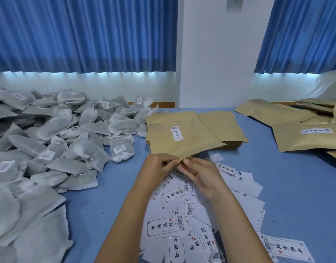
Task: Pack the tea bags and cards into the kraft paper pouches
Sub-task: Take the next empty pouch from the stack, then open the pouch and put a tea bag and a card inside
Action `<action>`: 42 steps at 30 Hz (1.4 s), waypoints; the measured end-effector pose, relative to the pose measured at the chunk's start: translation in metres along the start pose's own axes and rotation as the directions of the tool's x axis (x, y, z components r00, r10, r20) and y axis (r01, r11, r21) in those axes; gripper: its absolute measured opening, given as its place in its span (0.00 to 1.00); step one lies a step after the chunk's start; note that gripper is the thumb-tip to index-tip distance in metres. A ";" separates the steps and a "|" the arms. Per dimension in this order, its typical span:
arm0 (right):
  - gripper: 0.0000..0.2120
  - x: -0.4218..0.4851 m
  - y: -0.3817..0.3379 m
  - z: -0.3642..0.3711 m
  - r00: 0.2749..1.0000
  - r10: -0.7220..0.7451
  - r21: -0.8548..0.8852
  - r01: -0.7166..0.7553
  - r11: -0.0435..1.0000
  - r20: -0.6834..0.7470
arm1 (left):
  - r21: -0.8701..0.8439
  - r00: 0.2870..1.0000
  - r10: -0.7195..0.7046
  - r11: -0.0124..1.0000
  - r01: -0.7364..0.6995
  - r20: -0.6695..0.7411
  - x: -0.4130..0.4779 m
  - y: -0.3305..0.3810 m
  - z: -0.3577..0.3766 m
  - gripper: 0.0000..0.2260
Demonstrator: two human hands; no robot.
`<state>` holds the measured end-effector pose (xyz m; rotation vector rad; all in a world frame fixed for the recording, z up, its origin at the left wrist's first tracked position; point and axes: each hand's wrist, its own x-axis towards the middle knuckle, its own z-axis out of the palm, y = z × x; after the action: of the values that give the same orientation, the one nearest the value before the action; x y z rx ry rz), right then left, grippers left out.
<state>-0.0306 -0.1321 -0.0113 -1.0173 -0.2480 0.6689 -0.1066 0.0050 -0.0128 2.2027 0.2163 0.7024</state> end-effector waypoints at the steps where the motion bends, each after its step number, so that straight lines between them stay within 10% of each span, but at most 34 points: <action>1: 0.05 -0.001 0.000 0.001 1.000 0.006 0.000 -0.006 1.000 -0.003 | -0.010 1.000 -0.003 1.000 0.003 0.008 0.000 0.000 -0.001 0.05; 14: 0.09 0.006 0.019 0.021 0.976 -0.068 -0.187 0.029 0.982 -0.207 | 0.277 1.000 0.003 0.961 -0.008 0.020 0.004 0.015 0.019 0.08; 27: 0.11 0.007 0.015 0.028 0.974 -0.177 -0.451 0.097 0.887 -0.139 | 0.260 0.925 0.025 0.962 0.080 -0.378 -0.006 0.022 0.025 0.07; 31: 0.13 -0.003 0.025 0.035 0.974 -0.214 -0.570 0.138 0.810 -0.068 | 0.119 0.791 -0.085 0.973 0.196 -0.606 0.001 0.016 0.013 0.11; 36: 0.10 0.000 0.022 0.033 0.972 -0.176 -0.392 0.103 0.914 -0.157 | 0.357 0.933 -0.050 0.915 0.185 -0.356 0.001 0.012 0.013 0.05; 42: 0.08 0.005 0.017 0.022 0.972 -0.099 -0.148 0.068 0.987 -0.214 | 0.489 0.987 0.100 0.872 -0.026 -0.125 -0.004 0.018 0.013 0.19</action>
<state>-0.0444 -0.1080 -0.0146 -1.1995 -0.1431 0.4619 -0.1043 -0.0171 -0.0081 2.6474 0.4388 0.9275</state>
